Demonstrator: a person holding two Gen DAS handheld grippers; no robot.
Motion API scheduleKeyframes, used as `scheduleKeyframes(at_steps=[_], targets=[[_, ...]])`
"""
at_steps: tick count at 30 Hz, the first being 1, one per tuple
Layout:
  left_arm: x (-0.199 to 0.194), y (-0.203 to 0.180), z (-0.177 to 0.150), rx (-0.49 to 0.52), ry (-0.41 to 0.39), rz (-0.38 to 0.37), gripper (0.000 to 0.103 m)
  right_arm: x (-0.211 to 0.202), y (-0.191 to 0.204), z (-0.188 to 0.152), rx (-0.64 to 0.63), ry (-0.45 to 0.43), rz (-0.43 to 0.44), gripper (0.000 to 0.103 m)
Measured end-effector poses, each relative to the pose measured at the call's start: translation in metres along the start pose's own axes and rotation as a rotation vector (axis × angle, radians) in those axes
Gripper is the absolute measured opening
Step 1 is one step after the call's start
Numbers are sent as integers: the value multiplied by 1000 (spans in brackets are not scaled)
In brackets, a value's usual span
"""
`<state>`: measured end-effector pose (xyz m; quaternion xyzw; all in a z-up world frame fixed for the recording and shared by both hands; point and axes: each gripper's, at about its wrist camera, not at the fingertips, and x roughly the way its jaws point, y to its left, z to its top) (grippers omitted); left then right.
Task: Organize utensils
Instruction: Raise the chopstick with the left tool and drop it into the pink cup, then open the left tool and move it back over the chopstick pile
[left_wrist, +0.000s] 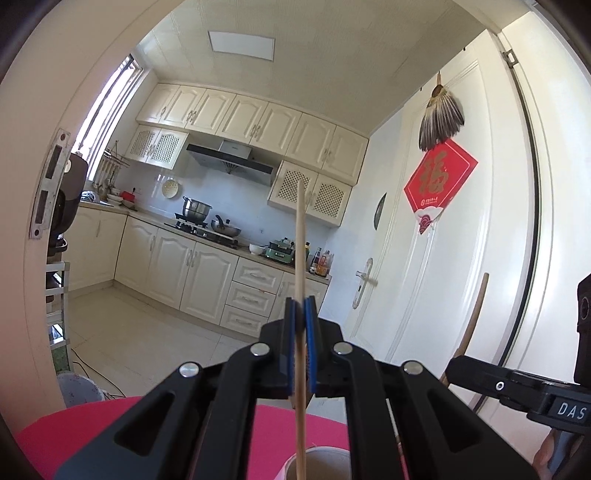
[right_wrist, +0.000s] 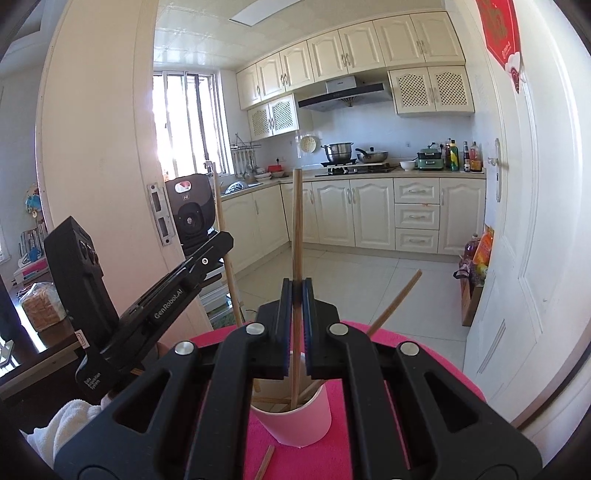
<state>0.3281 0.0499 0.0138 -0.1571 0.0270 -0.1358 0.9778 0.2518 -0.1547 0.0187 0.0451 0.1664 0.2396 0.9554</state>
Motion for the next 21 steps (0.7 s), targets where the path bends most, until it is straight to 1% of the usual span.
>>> scheduleKeyframes(at_steps=[3,6,7,8,9,11,14,17,20,21], targets=[[-1,-1,-2,13,36,-11,6,0,2,-4,-4,10,-2,6],[-4,-3,-2,36,46,5,8,0,4,-6,-6,19,-9,6],[-6,-4,-1,35,50,6,18,0,4,-7,-9,21,-15,6],[-7,-5,0,34,48,10,26,1,3,-5,-9,25,-17,6],[-10,-5,1,40,38,20,31,1,3,-6,-7,29,-18,6],[-16,-7,3,60,29,37,31,0,4,-7,-8,32,-25,6],[-23,-10,6,93,40,69,32,0,4,-10,1,38,-30,6],[-32,-11,8,114,44,110,39,2,6,-14,4,43,-37,6],[-41,-11,11,141,53,171,45,3,8,-17,7,39,-53,6],[-45,-12,13,154,55,193,48,3,9,-18,7,33,-60,6]])
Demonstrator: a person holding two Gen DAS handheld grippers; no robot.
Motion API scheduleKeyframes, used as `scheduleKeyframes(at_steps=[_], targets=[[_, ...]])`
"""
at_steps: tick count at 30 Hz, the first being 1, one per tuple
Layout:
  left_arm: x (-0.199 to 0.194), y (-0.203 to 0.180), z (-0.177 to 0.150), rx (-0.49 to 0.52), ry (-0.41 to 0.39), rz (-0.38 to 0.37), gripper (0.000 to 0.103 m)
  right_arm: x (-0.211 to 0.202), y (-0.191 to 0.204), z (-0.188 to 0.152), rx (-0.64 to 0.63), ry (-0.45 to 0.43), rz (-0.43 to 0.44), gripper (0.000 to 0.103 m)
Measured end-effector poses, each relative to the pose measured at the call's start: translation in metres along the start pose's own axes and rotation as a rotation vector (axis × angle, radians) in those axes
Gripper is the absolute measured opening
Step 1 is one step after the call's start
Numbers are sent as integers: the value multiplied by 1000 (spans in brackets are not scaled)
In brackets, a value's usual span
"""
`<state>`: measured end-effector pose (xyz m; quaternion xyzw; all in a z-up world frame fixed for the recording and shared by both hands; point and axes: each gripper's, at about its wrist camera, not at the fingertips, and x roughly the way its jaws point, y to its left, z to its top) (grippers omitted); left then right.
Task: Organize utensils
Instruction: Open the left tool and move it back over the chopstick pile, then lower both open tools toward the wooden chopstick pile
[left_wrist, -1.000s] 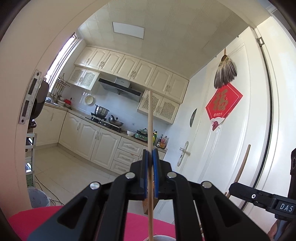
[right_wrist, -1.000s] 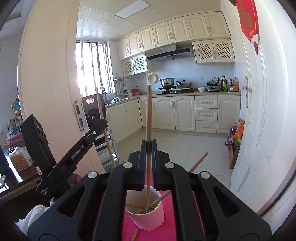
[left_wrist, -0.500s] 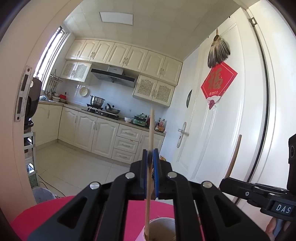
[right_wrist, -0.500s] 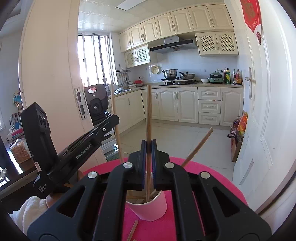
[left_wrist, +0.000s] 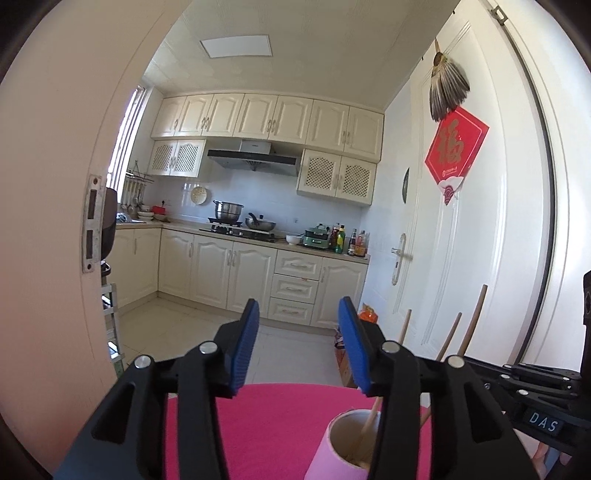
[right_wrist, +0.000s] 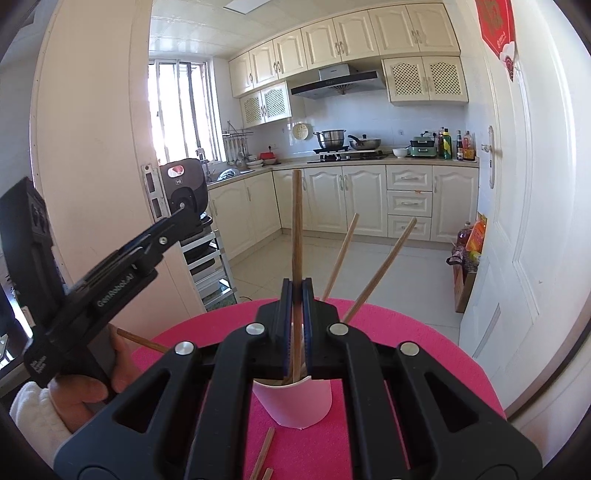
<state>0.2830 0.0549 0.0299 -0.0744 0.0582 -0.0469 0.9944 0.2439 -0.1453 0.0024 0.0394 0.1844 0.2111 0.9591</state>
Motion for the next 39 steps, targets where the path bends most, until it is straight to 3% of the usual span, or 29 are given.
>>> scheduleKeyframes(at_steps=[8,10,12,13,18,21,28,39], targets=[[-23,-4,13,70,15,48,58,-5,16,-1,-12,-21,-35,9],[-29,-5,14,81,19,51,60,-9,19,0,-10,-26,-45,16],[-36,-6,14,90,18,51,61,-15,21,1,-4,-42,-50,44],[-39,-6,15,99,18,57,62,-19,22,1,-2,-60,-54,51],[-59,-4,20,104,5,71,63,-33,27,7,-8,-81,-61,52],[-71,-3,27,97,-1,82,65,-43,31,8,-13,-98,-69,60],[-108,1,37,101,-37,100,68,-66,38,12,-13,-134,-85,66],[-146,1,40,69,-5,116,69,-112,51,6,-19,-170,-87,69]])
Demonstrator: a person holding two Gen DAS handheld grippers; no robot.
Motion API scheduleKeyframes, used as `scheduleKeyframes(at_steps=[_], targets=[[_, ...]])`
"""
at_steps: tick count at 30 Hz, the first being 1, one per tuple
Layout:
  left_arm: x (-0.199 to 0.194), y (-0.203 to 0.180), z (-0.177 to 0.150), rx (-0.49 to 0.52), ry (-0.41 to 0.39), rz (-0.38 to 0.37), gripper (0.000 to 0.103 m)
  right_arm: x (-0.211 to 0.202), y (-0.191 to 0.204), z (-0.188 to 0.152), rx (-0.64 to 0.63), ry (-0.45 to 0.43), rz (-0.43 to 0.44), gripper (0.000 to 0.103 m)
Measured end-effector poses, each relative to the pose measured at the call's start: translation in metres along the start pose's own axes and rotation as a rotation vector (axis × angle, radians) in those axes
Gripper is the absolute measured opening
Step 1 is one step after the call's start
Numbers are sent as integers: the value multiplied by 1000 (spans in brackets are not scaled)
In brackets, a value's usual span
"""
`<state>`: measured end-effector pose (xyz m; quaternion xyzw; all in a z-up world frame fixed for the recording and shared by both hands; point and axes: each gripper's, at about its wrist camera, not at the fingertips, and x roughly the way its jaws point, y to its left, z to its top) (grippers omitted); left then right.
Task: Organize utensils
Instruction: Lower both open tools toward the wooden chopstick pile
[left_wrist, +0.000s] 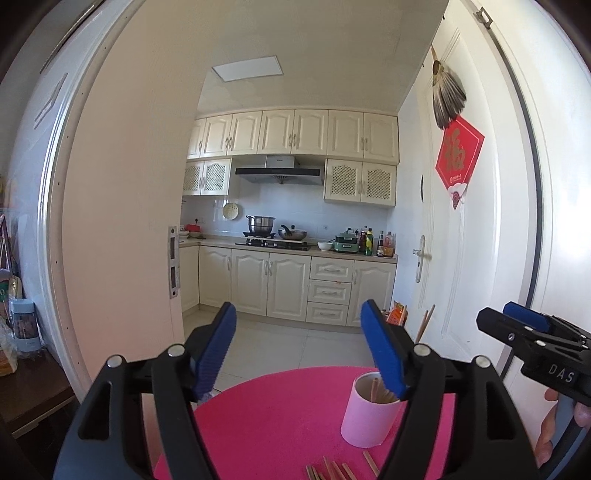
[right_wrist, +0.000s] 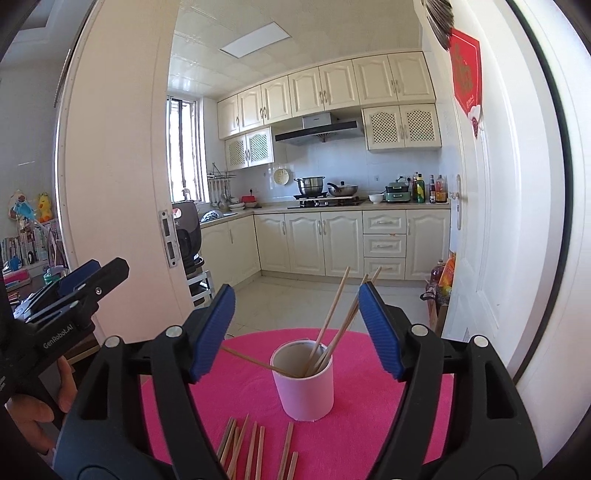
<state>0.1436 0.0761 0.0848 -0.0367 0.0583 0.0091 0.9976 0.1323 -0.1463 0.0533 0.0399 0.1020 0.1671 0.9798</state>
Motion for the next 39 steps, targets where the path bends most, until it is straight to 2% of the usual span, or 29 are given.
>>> scheduleKeyframes(at_steps=[6,12,20,23,33,39], targets=[[-8,-3,-18,-26,90,-15,69,-17,2,-16,-3,44,12,70],[-11,-13,-46,-32,179,-34,69,-28,1,-45,-26,99,4,70],[-2,-17,-87,-68,323,-55,69,-24,-15,-85,-16,204,0,70],[5,-16,-106,-80,390,-59,69,-20,-24,-99,1,240,-2,70],[41,-18,-166,-88,685,-80,69,-9,-40,-140,35,357,1,70],[56,-15,-195,-123,806,-100,69,-4,-46,-154,57,405,8,70]])
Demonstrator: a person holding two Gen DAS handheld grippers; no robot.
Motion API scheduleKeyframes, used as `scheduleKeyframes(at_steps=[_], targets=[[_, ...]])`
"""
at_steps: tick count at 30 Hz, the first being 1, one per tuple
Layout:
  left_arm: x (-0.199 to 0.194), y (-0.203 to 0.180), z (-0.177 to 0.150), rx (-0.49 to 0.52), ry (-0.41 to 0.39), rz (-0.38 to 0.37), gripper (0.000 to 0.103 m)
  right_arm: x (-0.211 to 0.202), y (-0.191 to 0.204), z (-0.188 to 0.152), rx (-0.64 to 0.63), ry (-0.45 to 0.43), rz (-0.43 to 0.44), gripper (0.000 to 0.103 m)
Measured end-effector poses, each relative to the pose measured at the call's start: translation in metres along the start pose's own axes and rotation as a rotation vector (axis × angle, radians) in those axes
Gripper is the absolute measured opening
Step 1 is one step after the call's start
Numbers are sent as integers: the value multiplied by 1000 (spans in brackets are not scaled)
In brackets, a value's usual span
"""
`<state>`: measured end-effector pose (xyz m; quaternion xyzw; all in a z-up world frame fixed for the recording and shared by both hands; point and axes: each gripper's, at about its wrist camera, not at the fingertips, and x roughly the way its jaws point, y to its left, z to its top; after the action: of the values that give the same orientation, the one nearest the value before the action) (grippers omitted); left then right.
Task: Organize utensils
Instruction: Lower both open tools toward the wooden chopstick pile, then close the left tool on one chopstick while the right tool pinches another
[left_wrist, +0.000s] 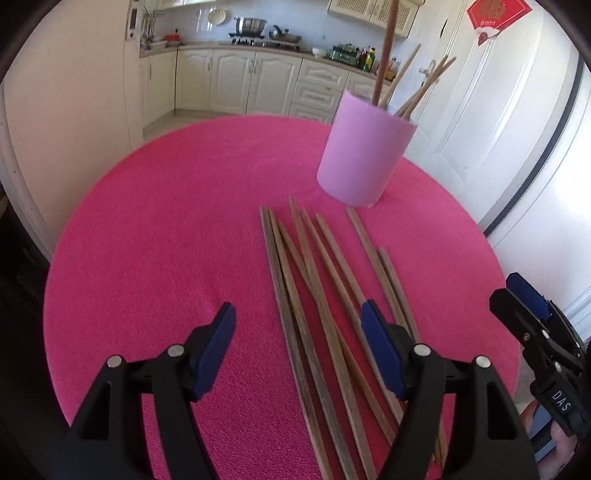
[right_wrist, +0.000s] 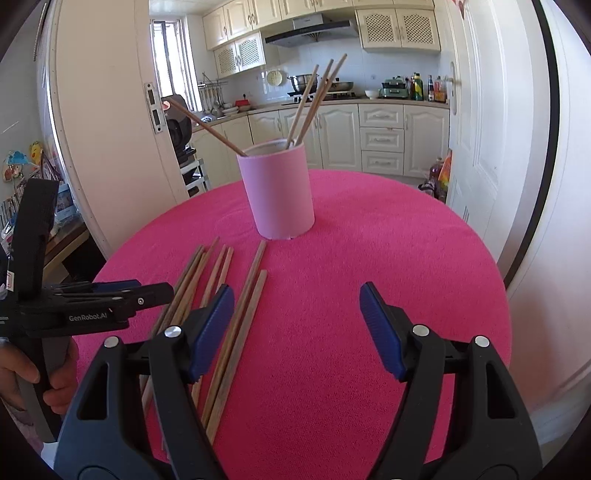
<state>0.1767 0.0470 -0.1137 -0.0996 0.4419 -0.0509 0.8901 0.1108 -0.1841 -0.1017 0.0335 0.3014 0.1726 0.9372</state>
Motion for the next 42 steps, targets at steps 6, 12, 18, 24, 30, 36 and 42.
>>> scheduleKeyframes(at_steps=[6,12,18,24,30,36,42], targets=[[17,-5,0,12,51,56,69,6,-5,1,13,30,10,70],[12,9,-1,-24,41,79,69,10,-4,0,1,48,21,70],[17,3,4,32,63,164,69,17,-3,0,-5,71,24,70],[22,6,5,93,95,265,69,26,9,5,-65,140,4,70],[18,5,5,117,90,268,65,44,23,5,-125,256,-9,66],[17,-2,7,136,100,240,40,59,34,3,-168,354,-45,34],[13,-3,4,134,104,220,27,55,40,6,-178,342,-50,34]])
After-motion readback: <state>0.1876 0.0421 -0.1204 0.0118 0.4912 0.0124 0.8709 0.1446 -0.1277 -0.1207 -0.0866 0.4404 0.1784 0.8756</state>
